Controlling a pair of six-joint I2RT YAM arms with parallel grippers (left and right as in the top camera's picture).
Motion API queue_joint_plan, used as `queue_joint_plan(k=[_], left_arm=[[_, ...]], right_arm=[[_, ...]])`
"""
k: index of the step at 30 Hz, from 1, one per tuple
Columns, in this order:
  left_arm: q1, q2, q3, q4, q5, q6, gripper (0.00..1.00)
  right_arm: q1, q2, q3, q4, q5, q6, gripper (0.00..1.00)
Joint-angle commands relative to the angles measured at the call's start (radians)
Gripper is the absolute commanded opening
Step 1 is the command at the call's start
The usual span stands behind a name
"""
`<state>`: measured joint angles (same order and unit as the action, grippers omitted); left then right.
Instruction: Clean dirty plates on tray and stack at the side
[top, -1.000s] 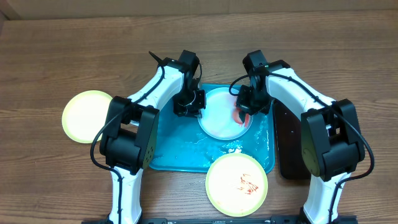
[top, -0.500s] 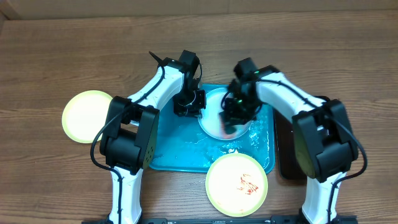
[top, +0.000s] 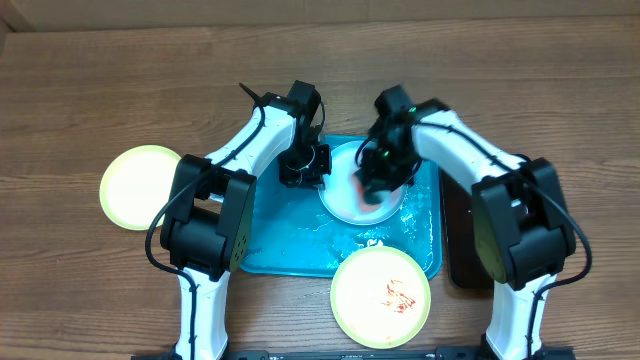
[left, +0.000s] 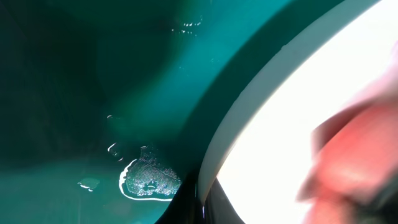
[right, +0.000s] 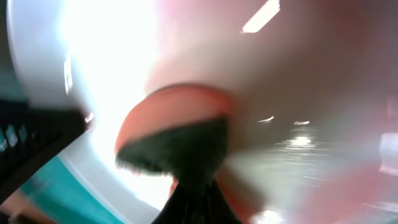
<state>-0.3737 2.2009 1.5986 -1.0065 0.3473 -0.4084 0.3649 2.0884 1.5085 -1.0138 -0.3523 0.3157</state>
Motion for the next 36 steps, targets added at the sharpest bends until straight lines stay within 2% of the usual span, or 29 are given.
queue_joint_plan(k=[1, 8, 12, 20, 24, 32, 36], left_arm=[[-0.019, 0.056, -0.043, -0.003, -0.067, -0.015, 0.04], [-0.019, 0.055, -0.039, 0.000, -0.086, -0.010, 0.04], [-0.018, 0.038, -0.013, -0.028, -0.153, -0.010, 0.04], [-0.018, -0.096, 0.076, -0.131, -0.351, -0.015, 0.04], [-0.018, -0.188, 0.115, -0.182, -0.459, -0.019, 0.05], [-0.018, -0.357, 0.123, -0.219, -0.549, -0.018, 0.05], [-0.020, -0.412, 0.123, -0.292, -0.699, -0.037, 0.05]], right_arm=[[-0.027, -0.044, 0.113, -0.041, 0.169, -0.017, 0.04], [-0.039, -0.151, 0.280, -0.192, 0.281, -0.031, 0.04], [-0.056, -0.215, 0.341, -0.298, 0.281, -0.031, 0.04], [-0.110, -0.267, 0.346, -0.426, 0.281, -0.024, 0.04], [-0.135, -0.267, 0.345, -0.449, 0.282, -0.029, 0.04], [-0.169, -0.267, 0.345, -0.450, 0.282, -0.032, 0.04], [-0.177, -0.267, 0.344, -0.450, 0.285, -0.032, 0.04]])
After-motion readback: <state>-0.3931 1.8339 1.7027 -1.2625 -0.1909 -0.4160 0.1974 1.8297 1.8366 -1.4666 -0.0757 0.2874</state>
